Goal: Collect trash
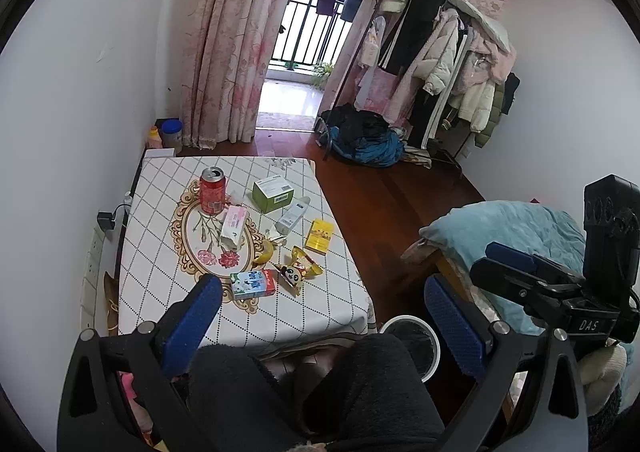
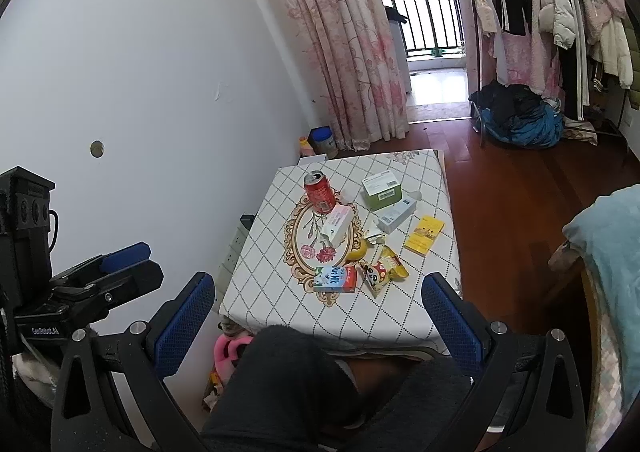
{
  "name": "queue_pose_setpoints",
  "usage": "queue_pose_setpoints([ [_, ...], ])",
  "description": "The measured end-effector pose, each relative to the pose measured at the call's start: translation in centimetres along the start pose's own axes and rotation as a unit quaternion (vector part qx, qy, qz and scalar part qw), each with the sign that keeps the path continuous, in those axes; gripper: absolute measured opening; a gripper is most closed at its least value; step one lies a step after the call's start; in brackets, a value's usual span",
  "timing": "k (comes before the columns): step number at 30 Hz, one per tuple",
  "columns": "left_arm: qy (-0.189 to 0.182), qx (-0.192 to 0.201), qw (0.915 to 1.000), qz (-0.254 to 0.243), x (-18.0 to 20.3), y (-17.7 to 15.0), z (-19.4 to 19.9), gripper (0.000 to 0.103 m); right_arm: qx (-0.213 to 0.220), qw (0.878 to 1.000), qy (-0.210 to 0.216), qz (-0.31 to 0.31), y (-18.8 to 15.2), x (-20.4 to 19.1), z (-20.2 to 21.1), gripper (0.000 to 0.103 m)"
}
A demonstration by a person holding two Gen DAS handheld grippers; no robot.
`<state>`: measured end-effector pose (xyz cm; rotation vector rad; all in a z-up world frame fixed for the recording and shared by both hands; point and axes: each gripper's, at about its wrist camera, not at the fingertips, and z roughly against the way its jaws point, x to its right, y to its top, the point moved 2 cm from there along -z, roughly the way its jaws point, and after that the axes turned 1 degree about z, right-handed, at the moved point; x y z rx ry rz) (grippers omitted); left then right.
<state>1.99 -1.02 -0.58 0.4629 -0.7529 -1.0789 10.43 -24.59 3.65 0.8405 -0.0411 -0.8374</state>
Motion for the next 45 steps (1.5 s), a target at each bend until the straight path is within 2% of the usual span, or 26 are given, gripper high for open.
queue_pose_setpoints([
  [45,-0.001,0.0,1.0,-0.002,0.06,0.05,0.05,0.103,0.001,1.0,-0.002,0.001,0.1,0.38,0.29,0.103],
])
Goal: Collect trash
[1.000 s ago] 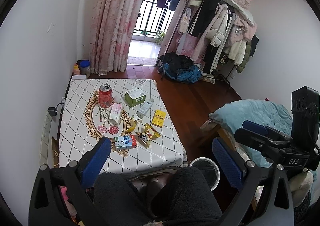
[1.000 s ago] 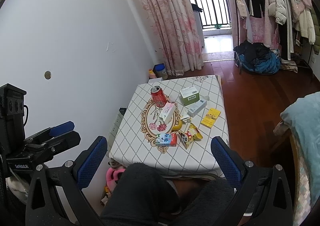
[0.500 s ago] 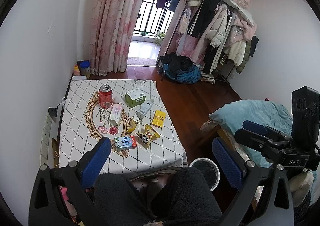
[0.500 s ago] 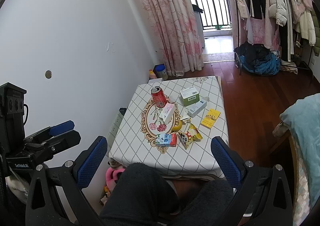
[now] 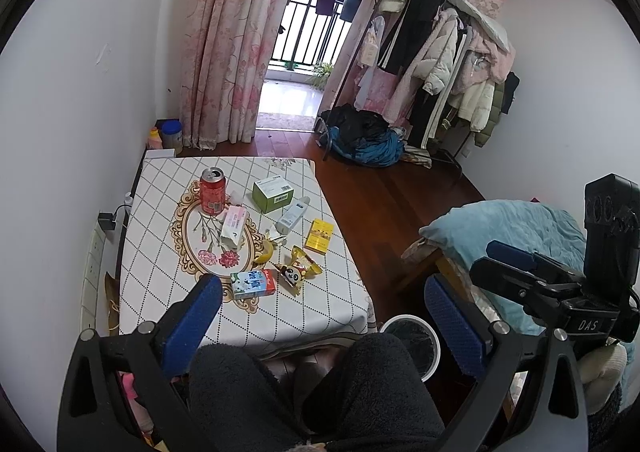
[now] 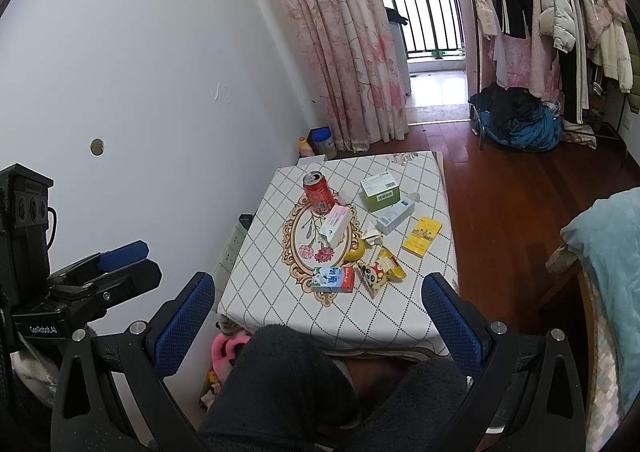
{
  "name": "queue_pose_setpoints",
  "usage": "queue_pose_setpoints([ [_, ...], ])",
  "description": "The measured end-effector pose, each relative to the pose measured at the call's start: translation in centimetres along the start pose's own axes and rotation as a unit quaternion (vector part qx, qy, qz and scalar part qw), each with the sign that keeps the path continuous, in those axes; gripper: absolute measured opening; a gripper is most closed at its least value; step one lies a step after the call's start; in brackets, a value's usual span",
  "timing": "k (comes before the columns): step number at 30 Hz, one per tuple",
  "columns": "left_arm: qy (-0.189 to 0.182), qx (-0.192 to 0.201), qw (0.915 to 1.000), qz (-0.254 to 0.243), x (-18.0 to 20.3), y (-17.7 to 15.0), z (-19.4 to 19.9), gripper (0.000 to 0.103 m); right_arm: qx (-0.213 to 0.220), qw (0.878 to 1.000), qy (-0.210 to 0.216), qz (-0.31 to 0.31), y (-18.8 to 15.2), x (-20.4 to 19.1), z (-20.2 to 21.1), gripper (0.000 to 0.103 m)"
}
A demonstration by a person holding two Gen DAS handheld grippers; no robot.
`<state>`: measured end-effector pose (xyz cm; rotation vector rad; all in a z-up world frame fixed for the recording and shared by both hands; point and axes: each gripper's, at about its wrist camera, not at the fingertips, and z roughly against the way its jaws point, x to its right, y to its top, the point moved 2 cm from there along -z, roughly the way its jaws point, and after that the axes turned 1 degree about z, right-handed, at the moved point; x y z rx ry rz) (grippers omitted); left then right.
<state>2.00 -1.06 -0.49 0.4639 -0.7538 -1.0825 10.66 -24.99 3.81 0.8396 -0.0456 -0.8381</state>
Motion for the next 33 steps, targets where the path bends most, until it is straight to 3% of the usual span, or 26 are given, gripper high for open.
queue_pose_setpoints([
  [28,0.003,0.0,1.0,-0.001,-0.3,-0.2,-0.1,0.103,-0.001,1.0,0.001,0.001,-0.1,0.0,-0.2,0.103],
  [31,0.032,-0.002,0.9995,0.004,-1.0,-0.4,-1.0,0.103,-0.003,1.0,-0.003,-0.005,-0.2,0.3,-0.7,0.103],
  [33,0.075,-0.005,0.9971,0.01,-2.5,-0.7,-2.9,0.103,-0.009,1.0,-0.013,-0.015,-0.3,0.9,-1.9,0.103],
])
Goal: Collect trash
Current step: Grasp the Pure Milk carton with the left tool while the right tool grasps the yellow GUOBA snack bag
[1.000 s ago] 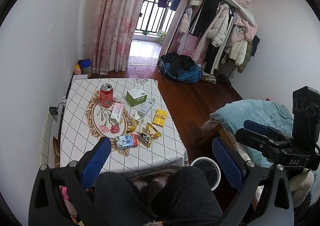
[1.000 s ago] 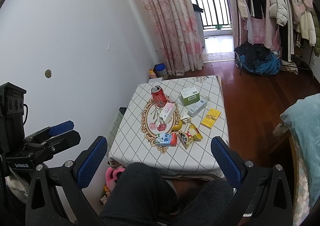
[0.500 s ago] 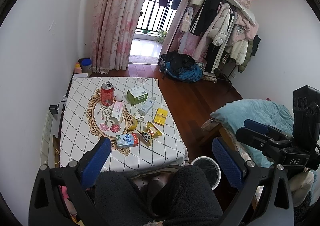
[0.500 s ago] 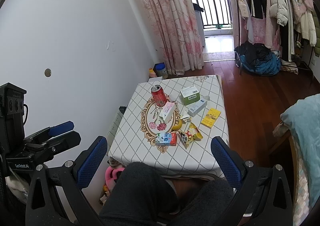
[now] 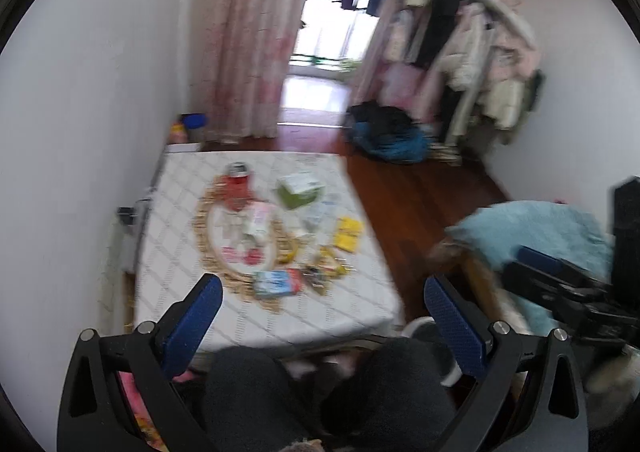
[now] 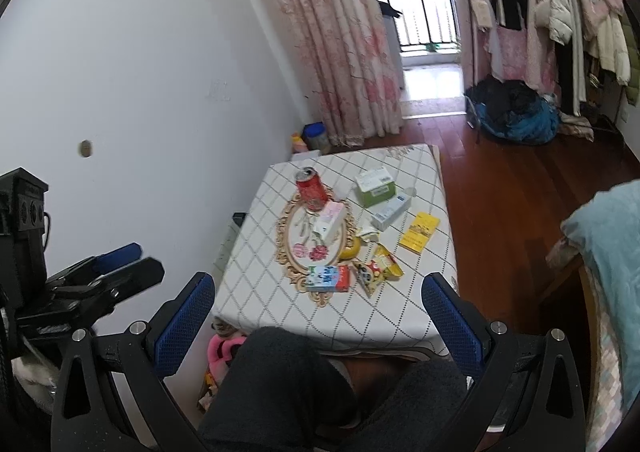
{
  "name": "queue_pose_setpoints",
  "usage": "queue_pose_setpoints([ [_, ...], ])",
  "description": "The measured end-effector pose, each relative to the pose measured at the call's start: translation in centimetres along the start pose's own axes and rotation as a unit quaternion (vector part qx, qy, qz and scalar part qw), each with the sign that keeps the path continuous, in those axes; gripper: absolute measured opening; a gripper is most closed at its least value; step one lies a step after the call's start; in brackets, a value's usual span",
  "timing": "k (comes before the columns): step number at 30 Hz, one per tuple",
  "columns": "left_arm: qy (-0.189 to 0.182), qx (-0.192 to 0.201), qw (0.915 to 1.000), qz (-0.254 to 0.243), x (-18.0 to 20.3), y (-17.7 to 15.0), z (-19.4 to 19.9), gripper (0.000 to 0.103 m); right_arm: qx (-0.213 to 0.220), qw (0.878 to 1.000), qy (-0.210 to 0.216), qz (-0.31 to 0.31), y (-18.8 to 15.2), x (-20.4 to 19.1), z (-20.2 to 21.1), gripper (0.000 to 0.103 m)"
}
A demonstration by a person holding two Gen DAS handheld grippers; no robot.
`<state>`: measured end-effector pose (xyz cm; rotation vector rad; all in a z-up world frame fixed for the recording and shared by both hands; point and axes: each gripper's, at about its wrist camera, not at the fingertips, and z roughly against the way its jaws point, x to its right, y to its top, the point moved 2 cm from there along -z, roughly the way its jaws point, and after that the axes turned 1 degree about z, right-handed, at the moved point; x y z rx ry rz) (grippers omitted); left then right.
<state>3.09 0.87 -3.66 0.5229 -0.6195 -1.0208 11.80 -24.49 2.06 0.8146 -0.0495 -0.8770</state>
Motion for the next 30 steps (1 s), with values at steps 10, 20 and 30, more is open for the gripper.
queue_pose_setpoints([
  [10,0.12,-0.13,0.9807,0.082,-7.6,-1.7,-16.4,0.103,-0.109,0.988,-0.052,-0.098,-0.9,8.7,-15.9,0.084],
  [20,0.097,-0.295,0.9396,0.143,-7.0,-5.6,-31.9,0.103,-0.197,0.946,-0.087,-0.244,-5.1,18.4,-29.5,0.077],
  [30,0.101,-0.319,0.9355,0.113,-5.3,-6.7,-35.8,0.087,-0.212,0.93,-0.056,-0.294,-6.0,19.5,-33.7,0.077],
])
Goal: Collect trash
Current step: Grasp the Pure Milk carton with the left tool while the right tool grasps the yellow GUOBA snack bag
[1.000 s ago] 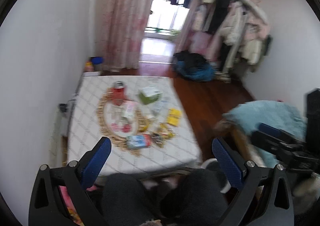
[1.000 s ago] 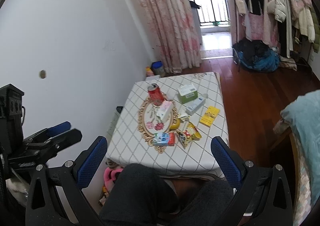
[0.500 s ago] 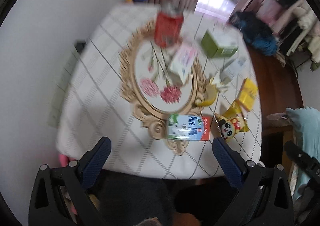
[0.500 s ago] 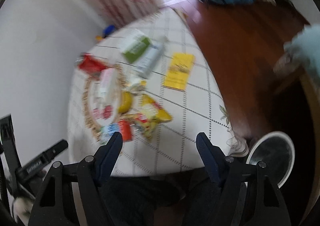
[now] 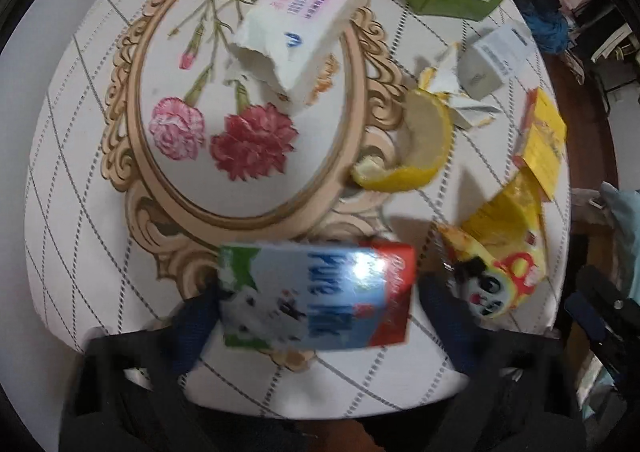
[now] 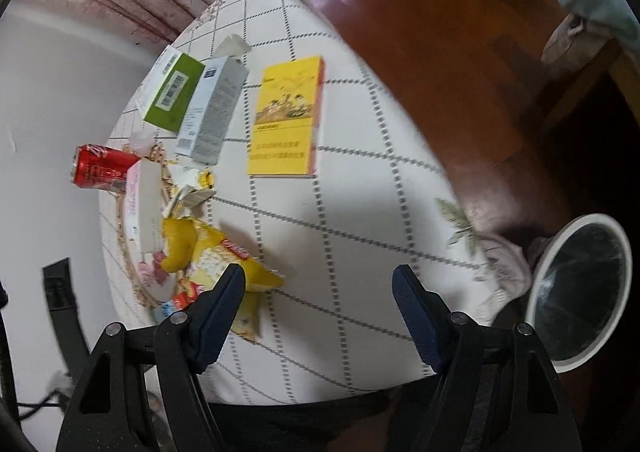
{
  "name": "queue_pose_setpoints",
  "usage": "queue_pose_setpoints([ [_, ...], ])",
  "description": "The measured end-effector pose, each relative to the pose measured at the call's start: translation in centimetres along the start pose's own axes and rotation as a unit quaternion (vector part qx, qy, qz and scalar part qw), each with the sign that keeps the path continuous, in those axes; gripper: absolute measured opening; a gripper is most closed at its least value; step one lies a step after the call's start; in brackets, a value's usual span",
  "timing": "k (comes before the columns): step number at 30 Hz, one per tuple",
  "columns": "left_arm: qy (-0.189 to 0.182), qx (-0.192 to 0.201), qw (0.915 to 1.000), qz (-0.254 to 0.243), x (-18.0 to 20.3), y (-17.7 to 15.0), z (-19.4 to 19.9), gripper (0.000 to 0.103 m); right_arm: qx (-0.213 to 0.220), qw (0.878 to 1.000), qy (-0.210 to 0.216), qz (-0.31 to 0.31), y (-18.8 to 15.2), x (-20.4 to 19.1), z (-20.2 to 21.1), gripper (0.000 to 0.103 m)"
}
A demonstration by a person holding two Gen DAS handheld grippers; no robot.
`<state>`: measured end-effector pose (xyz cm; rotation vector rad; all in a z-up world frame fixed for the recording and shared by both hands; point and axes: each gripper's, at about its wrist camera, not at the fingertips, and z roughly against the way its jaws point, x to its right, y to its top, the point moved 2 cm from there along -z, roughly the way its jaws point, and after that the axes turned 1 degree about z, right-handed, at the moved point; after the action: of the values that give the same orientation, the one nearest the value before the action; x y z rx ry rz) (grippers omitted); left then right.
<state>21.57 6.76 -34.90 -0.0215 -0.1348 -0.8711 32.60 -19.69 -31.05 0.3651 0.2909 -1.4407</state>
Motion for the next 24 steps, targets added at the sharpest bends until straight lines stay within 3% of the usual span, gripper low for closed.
queue_pose_setpoints([
  [6,0.042,0.034,0.9985,0.014,-3.1,-0.4,2.4,0.087,-0.016,0.998,0.052,-0.024,-0.7,-2.3,-1.5,0.078],
  [11,0.032,0.027,0.9988,0.026,-4.3,-0.2,3.0,0.09,-0.048,0.995,0.069,-0.05,-1.4,-5.0,-4.7,0.078],
  [18,0.042,0.036,0.9984,0.011,-3.2,-0.3,4.2,0.09,-0.042,0.998,0.037,-0.035,-1.2,-7.6,-7.2,0.077],
  [19,0.041,0.037,0.9984,0.009,-2.8,0.0,4.0,0.09,-0.036,0.998,0.032,-0.031,-1.1,-7.8,-7.2,0.074],
  [20,0.041,0.037,0.9984,0.009,-2.5,0.1,3.9,0.09,-0.034,0.999,0.027,-0.024,-1.0,-8.0,-7.2,0.06],
  [21,0.041,0.039,0.9984,0.008,-1.9,0.2,3.6,0.09,-0.033,0.999,0.021,-0.016,-0.9,-8.3,-7.4,0.053],
  [24,0.042,0.042,0.9982,0.003,-2.4,1.0,3.3,0.089,-0.027,1.0,0.009,-0.004,-0.8,-8.5,-7.5,0.047],
])
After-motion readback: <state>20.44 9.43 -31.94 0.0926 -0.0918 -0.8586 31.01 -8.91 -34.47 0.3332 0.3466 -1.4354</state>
